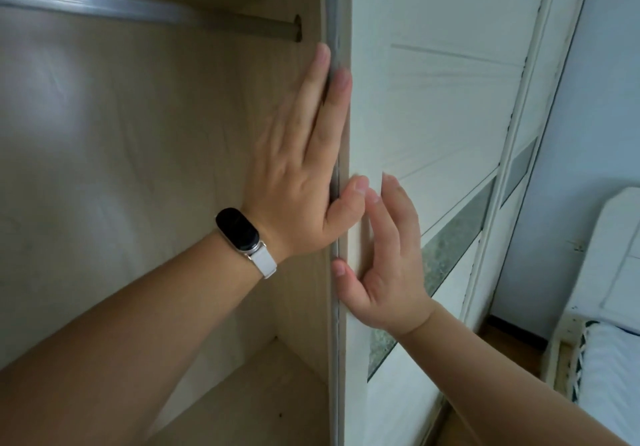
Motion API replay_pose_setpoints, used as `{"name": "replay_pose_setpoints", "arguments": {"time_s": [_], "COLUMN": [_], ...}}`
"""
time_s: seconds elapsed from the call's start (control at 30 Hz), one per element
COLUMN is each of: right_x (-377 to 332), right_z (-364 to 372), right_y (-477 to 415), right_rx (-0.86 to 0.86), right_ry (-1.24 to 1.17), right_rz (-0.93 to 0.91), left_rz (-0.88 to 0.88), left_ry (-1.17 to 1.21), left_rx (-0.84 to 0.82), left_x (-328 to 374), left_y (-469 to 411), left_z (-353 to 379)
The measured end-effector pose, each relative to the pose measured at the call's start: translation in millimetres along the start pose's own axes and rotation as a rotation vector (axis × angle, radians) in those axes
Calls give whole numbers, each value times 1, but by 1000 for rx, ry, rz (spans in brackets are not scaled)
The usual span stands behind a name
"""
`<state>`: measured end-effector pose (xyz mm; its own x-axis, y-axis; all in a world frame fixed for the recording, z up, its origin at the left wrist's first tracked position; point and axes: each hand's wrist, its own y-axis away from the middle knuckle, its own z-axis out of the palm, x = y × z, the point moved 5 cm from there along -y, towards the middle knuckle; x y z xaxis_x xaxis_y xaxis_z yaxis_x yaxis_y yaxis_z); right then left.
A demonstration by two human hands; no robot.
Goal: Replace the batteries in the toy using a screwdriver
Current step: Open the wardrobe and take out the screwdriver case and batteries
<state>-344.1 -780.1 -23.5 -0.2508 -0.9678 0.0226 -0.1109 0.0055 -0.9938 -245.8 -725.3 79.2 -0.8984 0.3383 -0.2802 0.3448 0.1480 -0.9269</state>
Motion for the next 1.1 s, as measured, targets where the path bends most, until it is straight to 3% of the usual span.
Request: {"name": "replay_pose_setpoints", "arguments": {"time_s": [0.27,0.6,0.73,0.87,1.1], "right_x": [-2,-25,-61,-102,-149], "right_z": [0,-20,-25,-5,65], "right_y": [1,-3,1,22,97], "right_rx": [-3,-81,-103,-260,-734], "right_ry": [1,178,228,238,310], "right_rz": [-13,56,-17,-58,44], "left_rz": [6,-46,-105,-236,-525], "left_ry": [-4,-66,-119,-156,-237], "left_rx": [4,-184,-265,-397,-688], "left_x": [2,10,-1,-17,-31], "left_y": [1,42,85,147,292], "left_z": [-4,-47,-82,-117,-176]}}
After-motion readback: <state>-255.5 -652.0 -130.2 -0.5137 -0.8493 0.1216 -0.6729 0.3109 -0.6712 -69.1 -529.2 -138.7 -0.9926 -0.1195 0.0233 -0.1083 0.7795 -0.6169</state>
